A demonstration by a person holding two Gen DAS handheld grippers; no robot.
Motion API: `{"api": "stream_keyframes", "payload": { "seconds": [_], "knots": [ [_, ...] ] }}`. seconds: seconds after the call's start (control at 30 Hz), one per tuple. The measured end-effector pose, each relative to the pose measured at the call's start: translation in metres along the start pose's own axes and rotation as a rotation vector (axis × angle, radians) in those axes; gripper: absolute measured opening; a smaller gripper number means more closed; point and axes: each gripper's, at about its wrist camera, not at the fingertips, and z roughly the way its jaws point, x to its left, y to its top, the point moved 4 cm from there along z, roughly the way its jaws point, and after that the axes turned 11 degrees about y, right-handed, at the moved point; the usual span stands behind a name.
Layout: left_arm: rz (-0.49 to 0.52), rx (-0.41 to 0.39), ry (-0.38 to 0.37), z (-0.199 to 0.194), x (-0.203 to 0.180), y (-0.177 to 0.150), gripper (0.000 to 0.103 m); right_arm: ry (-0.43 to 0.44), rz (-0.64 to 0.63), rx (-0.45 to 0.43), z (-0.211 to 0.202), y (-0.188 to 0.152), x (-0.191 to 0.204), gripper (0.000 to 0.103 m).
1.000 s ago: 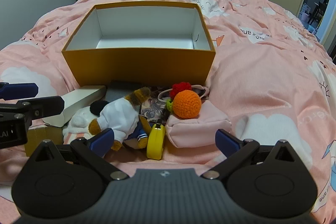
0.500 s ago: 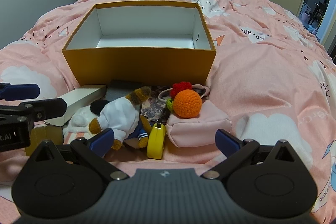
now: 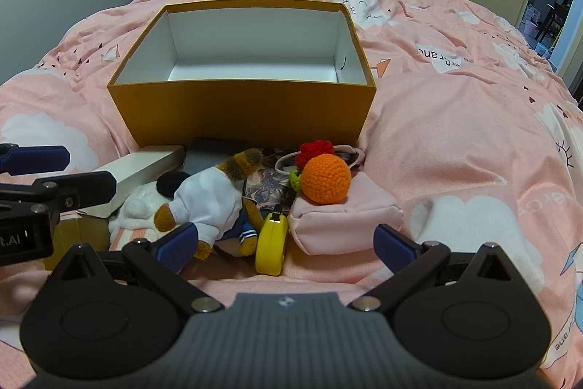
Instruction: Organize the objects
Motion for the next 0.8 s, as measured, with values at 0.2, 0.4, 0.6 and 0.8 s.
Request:
{"api": "stream_keyframes", "payload": {
  "seconds": [0.2, 0.4, 0.6, 0.8],
  "knots": [
    [0.0, 0.0, 0.001, 0.0, -0.0001, 0.0, 0.075, 0.0, -0.002, 0.001, 0.0003, 0.0004, 0.0, 0.102],
    [-0.001, 0.001, 0.001, 0.0, -0.0002, -0.0001, 0.075, 0.001, -0.002, 0.001, 0.0004, 0.0004, 0.0001, 0.102],
    [0.002, 0.006, -0.004, 0.0011, -0.002, -0.0023, 0.075, 0.002, -0.003, 0.003, 0.0008, 0.0002, 0.0007, 0.102],
    [-0.024, 0.024, -0.05, 0.0009, 0.0065, -0.0008, 0.067, 0.011, -0.003, 0.002, 0.0014, 0.0002, 0.0015, 0.102]
  ]
}}
